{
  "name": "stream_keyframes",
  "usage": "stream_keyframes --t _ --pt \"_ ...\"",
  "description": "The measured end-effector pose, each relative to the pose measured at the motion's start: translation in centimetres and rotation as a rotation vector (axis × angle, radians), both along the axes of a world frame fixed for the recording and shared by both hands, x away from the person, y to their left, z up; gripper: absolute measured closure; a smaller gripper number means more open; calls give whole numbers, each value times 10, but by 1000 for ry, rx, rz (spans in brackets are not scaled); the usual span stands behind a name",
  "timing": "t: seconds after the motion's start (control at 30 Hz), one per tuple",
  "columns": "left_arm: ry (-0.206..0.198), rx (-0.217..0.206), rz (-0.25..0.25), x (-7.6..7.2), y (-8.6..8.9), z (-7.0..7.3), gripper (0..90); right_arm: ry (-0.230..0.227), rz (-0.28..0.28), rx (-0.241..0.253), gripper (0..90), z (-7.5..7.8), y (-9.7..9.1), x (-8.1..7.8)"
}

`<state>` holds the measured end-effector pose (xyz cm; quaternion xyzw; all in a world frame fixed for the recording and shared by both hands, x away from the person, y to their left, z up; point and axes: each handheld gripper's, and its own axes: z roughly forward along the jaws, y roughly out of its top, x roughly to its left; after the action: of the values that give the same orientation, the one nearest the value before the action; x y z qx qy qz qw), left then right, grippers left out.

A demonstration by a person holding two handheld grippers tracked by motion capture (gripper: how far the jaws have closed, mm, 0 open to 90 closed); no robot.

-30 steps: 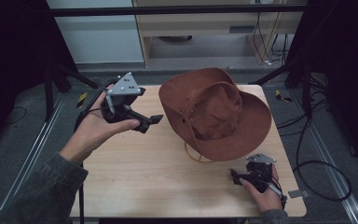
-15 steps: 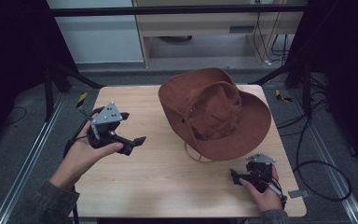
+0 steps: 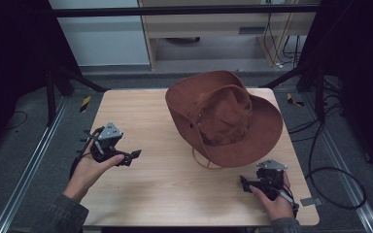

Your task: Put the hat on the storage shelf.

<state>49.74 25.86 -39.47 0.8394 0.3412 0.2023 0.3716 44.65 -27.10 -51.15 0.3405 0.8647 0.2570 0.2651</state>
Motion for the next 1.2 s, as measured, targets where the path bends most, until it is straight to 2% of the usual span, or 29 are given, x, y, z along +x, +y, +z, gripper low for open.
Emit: stream_keyframes --t 0.17,0.3,0.47,0.5,0.6,0.83,0.93,1.13,1.2 --pt "33 32 46 1 8 -28 49 1 0 0 7 0 0 0" --pt "51 49 55 -1 13 -46 49 0 0 -1 7 0 0 0" --pt "73 47 72 -3 19 -62 47 0 0 -2 7 0 0 0" --pt "85 43 75 -4 21 -70 45 0 -1 -1 7 0 0 0" --pt "98 56 72 -4 23 -77 42 0 -1 -1 7 0 0 0" --pt "127 22 101 -5 35 -94 38 0 -1 -1 7 0 0 0" --pt "131 6 114 -4 37 -98 38 2 -4 -3 7 0 0 0" --pt "144 7 123 -2 42 -107 36 2 -4 -2 6 0 0 0" --pt "132 -1 121 -3 44 -110 26 1 -1 -2 7 0 0 0"
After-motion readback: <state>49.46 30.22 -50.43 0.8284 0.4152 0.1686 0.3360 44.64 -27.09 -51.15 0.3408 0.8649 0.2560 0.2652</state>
